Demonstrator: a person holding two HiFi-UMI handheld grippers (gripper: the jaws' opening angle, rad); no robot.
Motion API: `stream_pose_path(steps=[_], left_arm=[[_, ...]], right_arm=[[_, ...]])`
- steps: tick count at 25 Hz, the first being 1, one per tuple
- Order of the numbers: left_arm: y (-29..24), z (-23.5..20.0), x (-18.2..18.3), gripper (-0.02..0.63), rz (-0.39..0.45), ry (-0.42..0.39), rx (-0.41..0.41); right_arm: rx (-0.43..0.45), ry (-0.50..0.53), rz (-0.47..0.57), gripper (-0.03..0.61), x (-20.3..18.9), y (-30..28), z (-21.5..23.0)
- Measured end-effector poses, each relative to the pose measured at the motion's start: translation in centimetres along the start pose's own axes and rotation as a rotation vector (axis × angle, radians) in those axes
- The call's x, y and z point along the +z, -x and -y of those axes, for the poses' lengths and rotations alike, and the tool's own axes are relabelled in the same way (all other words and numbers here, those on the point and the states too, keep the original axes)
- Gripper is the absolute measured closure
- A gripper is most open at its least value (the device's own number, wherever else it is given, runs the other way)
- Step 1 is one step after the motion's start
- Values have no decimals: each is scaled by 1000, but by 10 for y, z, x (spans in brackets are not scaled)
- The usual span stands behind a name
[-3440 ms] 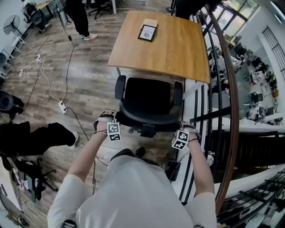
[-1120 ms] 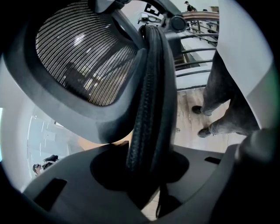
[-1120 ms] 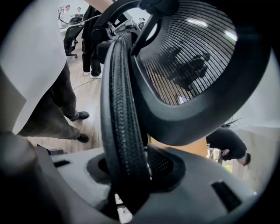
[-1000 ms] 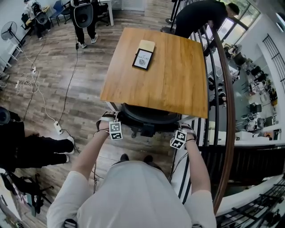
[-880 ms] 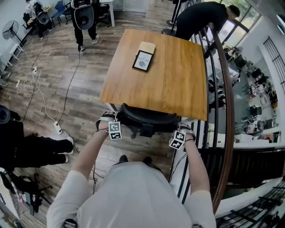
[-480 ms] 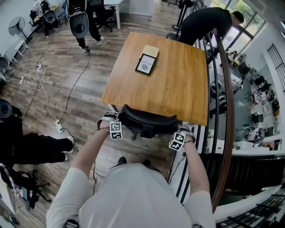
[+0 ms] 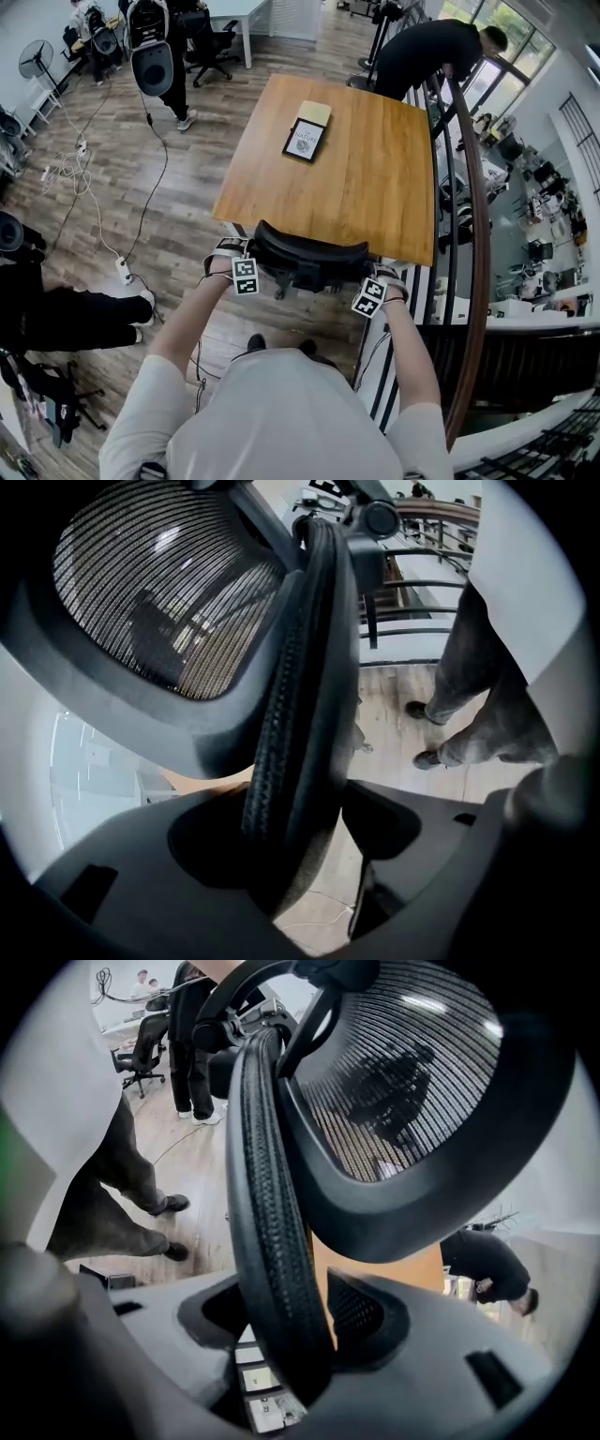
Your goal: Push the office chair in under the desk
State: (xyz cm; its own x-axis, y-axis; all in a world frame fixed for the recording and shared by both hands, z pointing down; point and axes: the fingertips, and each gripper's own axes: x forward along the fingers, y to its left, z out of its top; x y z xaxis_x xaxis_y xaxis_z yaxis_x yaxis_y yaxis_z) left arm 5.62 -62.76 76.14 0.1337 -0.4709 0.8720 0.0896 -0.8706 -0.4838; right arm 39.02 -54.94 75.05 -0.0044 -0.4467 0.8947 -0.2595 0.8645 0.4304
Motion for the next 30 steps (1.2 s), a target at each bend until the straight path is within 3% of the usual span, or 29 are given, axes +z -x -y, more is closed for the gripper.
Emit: stream_pose_path(steps=[18,26,30], left_arm=[[36,-11,-17,327,23,70,71],[81,-28,2,327,126,137,134],[105,-35,19,330,201,229,140]], right_arm=[[-77,-70,-29,347,-23,35,6],[-104,-120,17,347,-19,78,13],[-123,-177,71,347,-11,97,19]])
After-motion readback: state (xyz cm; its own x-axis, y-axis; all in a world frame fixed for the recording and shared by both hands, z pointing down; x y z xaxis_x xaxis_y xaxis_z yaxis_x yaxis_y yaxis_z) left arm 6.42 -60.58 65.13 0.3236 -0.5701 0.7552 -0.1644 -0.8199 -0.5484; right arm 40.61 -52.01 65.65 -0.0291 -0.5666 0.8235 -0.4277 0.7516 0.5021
